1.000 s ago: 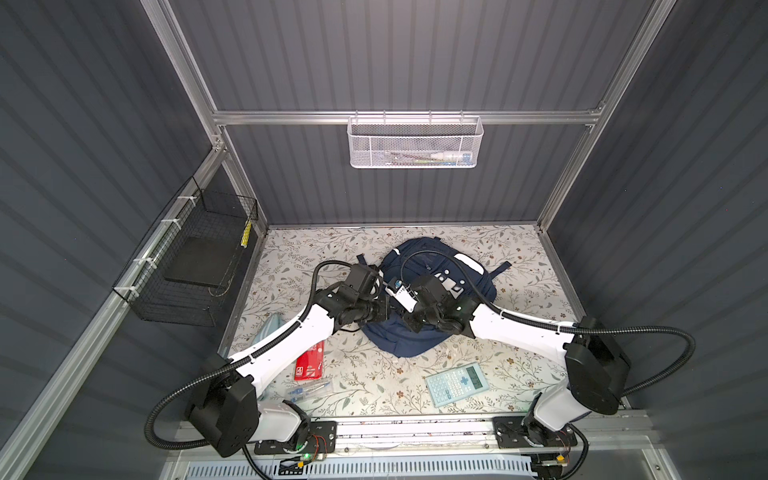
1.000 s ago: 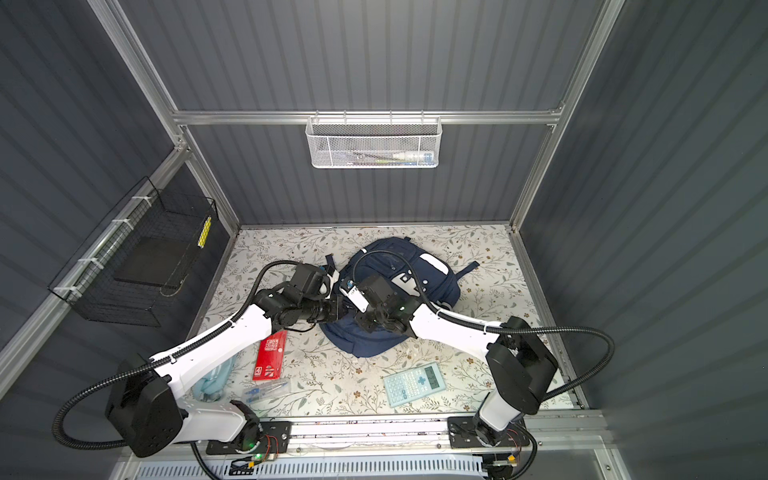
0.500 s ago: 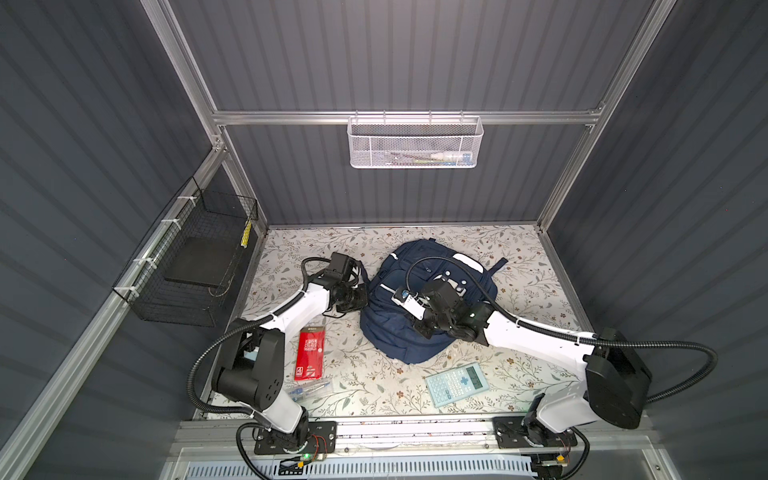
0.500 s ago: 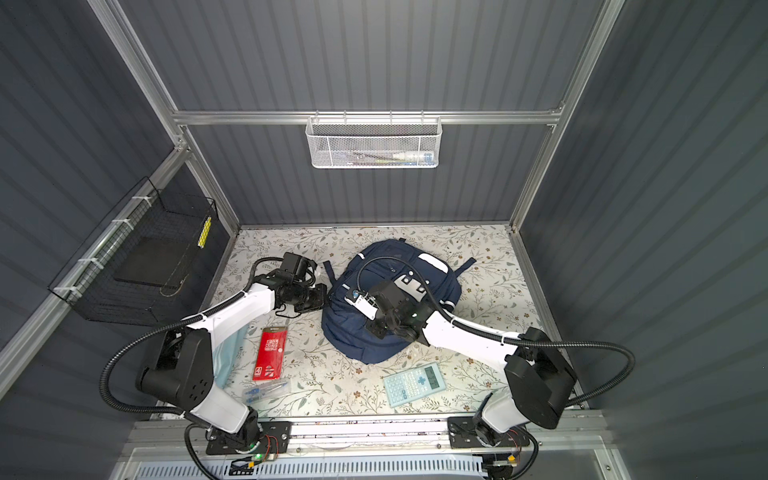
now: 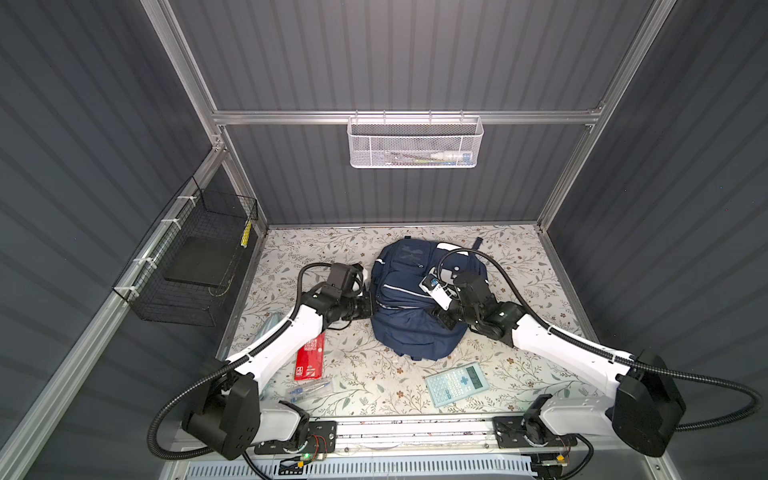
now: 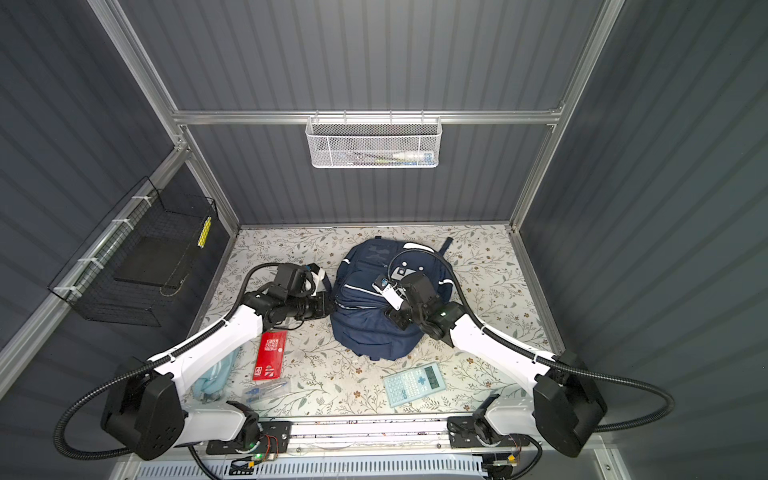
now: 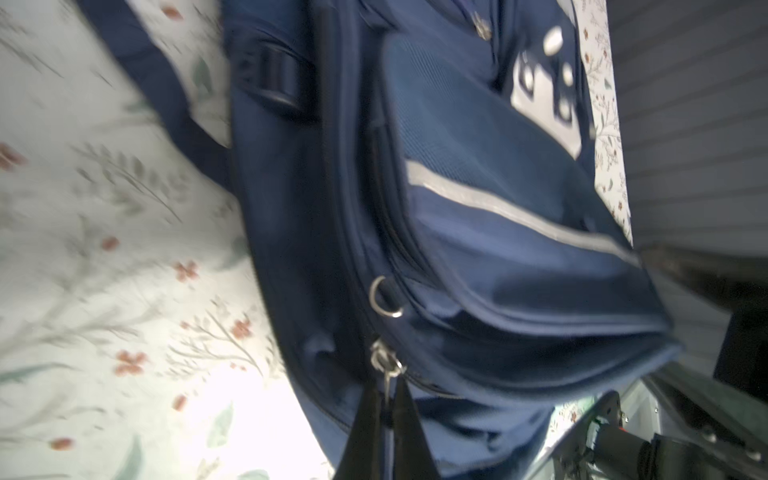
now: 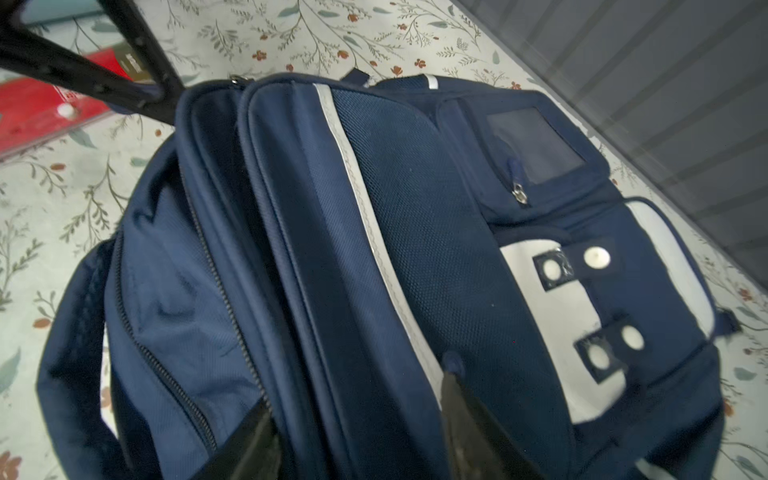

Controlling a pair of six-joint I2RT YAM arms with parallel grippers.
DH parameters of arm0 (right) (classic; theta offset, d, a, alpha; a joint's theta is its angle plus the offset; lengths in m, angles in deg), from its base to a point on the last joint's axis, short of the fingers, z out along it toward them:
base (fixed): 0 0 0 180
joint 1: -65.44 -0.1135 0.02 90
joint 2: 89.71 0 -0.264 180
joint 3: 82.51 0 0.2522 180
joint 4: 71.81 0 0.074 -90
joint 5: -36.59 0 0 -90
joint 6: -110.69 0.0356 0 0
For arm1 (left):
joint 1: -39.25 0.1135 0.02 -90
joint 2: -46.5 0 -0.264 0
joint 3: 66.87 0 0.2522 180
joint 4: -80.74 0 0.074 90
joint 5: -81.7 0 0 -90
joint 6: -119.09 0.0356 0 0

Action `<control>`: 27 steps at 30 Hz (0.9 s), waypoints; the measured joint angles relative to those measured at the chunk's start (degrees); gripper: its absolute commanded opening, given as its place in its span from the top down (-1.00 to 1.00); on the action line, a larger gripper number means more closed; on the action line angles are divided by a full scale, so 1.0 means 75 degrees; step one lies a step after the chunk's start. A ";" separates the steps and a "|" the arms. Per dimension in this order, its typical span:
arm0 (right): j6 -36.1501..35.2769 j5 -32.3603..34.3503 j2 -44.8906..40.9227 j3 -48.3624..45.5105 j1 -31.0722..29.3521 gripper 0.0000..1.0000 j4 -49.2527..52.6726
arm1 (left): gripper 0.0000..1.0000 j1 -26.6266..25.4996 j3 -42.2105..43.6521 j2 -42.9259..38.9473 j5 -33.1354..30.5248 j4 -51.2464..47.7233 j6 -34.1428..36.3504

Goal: Pack the student bag

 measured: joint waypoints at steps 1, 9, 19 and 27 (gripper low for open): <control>0.0017 0.0026 -0.0029 0.0003 -0.0181 -0.30 0.0029 | 1.00 -0.0210 0.0102 -0.0047 -0.0076 0.0032 -0.0172; -0.0117 0.0160 0.0720 0.0627 -0.1472 -0.25 0.0125 | 1.00 -0.1166 0.0041 -0.0052 -0.0434 -0.0067 -0.0694; -0.0335 0.0699 0.1883 0.1134 -0.1448 0.96 0.0117 | 1.00 -0.0950 -0.0023 0.0087 -0.0731 -0.0125 -0.0507; -0.1209 0.0259 0.1833 0.1037 -0.1320 1.00 -0.0545 | 1.00 0.0595 -0.0670 0.1364 0.0446 0.0070 0.0297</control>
